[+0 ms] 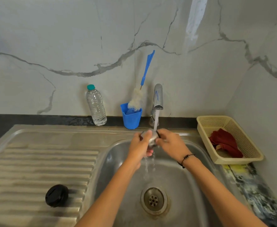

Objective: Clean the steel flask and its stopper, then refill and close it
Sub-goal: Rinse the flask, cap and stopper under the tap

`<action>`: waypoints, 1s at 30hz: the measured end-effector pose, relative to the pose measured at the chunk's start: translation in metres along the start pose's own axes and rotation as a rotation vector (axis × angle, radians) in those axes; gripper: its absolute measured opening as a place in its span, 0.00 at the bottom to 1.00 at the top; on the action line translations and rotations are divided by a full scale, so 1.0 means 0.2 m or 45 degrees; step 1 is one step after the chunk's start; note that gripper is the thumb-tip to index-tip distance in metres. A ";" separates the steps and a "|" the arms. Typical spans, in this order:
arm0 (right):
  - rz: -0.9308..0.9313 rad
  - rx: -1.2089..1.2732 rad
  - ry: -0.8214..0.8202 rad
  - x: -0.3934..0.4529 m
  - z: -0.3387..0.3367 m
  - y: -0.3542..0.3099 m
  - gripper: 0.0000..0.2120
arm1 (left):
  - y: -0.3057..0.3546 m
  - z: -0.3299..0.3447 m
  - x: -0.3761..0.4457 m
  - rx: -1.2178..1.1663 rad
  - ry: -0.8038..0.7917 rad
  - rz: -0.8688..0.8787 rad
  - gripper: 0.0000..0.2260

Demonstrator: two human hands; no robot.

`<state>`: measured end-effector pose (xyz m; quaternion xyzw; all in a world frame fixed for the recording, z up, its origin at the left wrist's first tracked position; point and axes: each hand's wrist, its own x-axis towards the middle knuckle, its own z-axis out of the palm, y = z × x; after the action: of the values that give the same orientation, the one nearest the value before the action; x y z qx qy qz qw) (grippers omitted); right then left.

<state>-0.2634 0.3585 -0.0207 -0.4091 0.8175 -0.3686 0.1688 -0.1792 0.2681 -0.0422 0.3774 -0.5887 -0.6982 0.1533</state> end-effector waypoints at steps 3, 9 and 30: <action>-0.020 -0.176 -0.023 -0.07 0.02 0.00 0.24 | -0.04 -0.05 -0.05 0.389 0.074 0.136 0.19; -0.235 -0.347 -0.184 -0.19 0.10 -0.03 0.34 | -0.02 -0.16 -0.25 0.784 0.141 0.317 0.29; -0.265 -0.386 -0.486 -0.22 0.59 -0.19 0.27 | -0.20 -0.75 -0.31 1.539 0.385 0.172 0.26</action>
<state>-0.1485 0.3240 -0.0726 -0.5737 0.7702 -0.1734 0.2180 -0.0225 0.2141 -0.0606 0.4540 -0.8739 -0.1695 0.0381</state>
